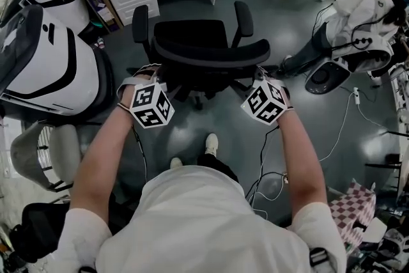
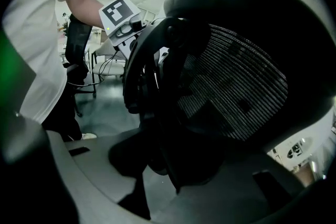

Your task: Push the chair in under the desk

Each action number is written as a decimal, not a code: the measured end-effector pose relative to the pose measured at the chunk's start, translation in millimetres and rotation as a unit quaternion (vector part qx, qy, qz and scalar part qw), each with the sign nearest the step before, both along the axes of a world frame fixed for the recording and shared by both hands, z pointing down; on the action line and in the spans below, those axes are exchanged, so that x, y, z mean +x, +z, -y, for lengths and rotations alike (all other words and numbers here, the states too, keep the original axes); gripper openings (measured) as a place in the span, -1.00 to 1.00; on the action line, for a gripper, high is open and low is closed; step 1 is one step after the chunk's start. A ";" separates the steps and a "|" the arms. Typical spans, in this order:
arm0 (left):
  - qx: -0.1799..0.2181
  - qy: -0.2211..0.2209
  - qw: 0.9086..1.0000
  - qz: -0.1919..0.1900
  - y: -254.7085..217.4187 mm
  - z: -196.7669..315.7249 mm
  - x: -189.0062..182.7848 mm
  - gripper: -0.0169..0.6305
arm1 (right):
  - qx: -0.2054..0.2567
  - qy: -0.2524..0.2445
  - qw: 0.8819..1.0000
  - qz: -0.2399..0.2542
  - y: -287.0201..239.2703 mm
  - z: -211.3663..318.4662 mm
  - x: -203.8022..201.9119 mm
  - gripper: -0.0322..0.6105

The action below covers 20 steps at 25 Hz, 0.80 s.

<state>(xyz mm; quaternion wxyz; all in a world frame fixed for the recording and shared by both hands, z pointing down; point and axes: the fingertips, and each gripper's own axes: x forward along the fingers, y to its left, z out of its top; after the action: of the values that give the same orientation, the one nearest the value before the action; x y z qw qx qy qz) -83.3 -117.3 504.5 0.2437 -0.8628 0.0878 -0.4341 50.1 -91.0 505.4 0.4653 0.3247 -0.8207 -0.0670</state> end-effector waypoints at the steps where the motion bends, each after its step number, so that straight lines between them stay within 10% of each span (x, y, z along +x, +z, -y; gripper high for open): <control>1: 0.002 -0.001 1.000 -0.001 0.6 3.3 3.1 -0.56 | 0.000 -0.002 1.000 0.002 0.4 3.9 3.3 -0.50; 20: -0.011 -0.046 0.999 0.000 2.6 64.2 75.4 -0.57 | 0.024 -0.056 0.998 0.015 2.1 75.1 77.2 -0.50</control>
<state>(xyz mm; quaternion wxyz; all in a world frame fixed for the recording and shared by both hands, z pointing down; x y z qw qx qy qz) -7.9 -181.5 507.1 0.2136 -0.8607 0.1227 -0.4456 127.3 -166.1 507.5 0.4403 0.2905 -0.8426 -0.1081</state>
